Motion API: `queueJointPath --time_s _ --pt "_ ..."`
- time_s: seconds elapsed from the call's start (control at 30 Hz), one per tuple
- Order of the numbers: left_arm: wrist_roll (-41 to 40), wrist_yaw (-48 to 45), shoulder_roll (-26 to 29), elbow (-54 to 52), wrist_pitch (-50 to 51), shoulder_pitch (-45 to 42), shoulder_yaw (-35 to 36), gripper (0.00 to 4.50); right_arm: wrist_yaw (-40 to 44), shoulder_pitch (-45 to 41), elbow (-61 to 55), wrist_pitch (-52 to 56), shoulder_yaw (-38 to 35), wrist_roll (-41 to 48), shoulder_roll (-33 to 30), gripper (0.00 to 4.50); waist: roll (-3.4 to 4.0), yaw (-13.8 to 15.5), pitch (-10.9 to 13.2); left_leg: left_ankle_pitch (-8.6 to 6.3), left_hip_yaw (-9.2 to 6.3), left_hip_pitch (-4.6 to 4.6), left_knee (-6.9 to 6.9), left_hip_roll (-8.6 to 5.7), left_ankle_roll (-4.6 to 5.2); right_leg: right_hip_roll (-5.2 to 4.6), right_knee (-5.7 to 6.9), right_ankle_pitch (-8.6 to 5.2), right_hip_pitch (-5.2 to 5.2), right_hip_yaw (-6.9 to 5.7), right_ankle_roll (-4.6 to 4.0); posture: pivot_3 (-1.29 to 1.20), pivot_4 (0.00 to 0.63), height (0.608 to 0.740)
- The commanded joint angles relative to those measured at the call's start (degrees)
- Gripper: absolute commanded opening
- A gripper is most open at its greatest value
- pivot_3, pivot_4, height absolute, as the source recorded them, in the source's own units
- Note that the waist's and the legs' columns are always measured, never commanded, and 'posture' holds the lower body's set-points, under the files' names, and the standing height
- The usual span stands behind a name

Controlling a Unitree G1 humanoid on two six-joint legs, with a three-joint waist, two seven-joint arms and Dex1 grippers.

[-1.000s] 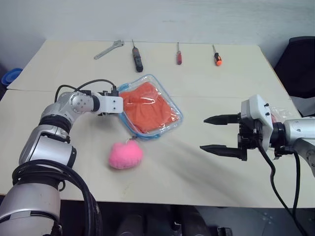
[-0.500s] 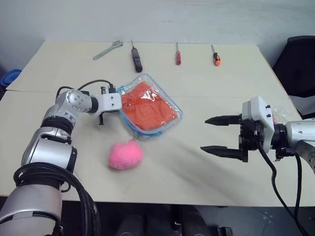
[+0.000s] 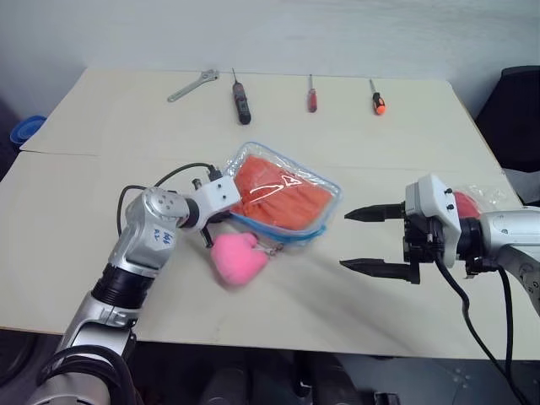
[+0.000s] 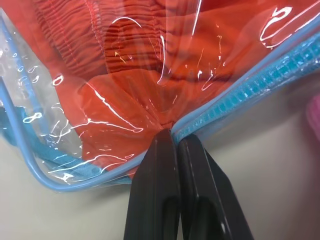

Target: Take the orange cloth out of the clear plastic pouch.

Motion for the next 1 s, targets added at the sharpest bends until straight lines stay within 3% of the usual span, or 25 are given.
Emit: queueJointPath --time_s 0.03,0.13,0.43,0.53,0.77,0.9,1.0 --pt "0.65 1.46 -0.19 -4.49 4.52 0.5 -1.77 0.04 0.51 -0.21 -0.76 -1.45 -0.46 -0.19 -0.38 4.5 0.0 -0.02 0.0 0.0 0.0 0.0 0.0 0.0 0.0 0.0 0.0 0.0 0.0 0.0 0.0 0.0 0.15 0.74" --pt "-0.34 3.16 -0.38 -4.37 7.03 0.18 -0.95 0.04 0.39 -0.31 -0.45 -1.91 0.14 -0.75 -0.16 4.5 0.0 -0.07 0.0 0.0 0.0 0.0 0.0 0.0 0.0 -0.01 0.0 0.0 0.0 0.0 0.0 0.0 0.15 0.74" --pt "-6.21 3.53 2.04 -7.13 6.45 -0.69 3.75 2.76 0.15 0.1 -0.63 -2.05 0.3 -0.88 0.03 4.5 0.0 -0.27 0.0 0.0 -0.01 -0.01 0.0 0.01 0.0 -0.01 -0.01 0.0 -0.02 -0.01 0.0 0.0 0.15 0.74" --pt "-9.48 0.83 6.37 -7.14 0.94 -0.26 6.4 2.76 0.27 0.31 -0.56 -2.09 0.07 -0.85 -0.11 4.5 0.0 -0.36 0.0 0.0 -0.01 -0.02 0.0 0.02 -0.01 -0.01 -0.03 0.0 -0.04 -0.01 0.0 0.0 0.15 0.74" --pt "-15.78 -12.85 19.07 11.15 -39.74 -0.54 6.1 2.76 0.61 0.06 -0.06 -2.08 -0.21 -0.55 -0.24 4.5 0.01 -0.51 0.0 0.02 -0.01 0.02 -0.05 0.04 -0.05 -0.02 -0.24 -0.01 -0.06 -0.05 -0.01 0.0 0.15 0.74" --pt "-16.48 -21.75 19.65 29.9 -61.09 -6.86 3.01 2.76 -0.17 -0.24 -0.33 -1.5 -0.91 0.05 -0.08 4.5 0.0 -0.23 0.0 0.03 -0.03 -0.02 -0.02 -0.01 -0.04 -0.05 -0.29 -0.01 -0.04 -0.17 -0.01 0.0 0.15 0.74" --pt "-13.62 -19.9 16.82 42.57 -70.97 -13.31 1.55 2.76 -0.81 0.35 -1.05 -0.91 -1.74 0.88 -0.06 4.5 0.0 -0.04 0.0 0.03 -0.05 -0.05 -0.01 -0.08 0.05 -0.1 -0.22 0.0 -0.01 -0.27 0.0 0.0 0.15 0.74"
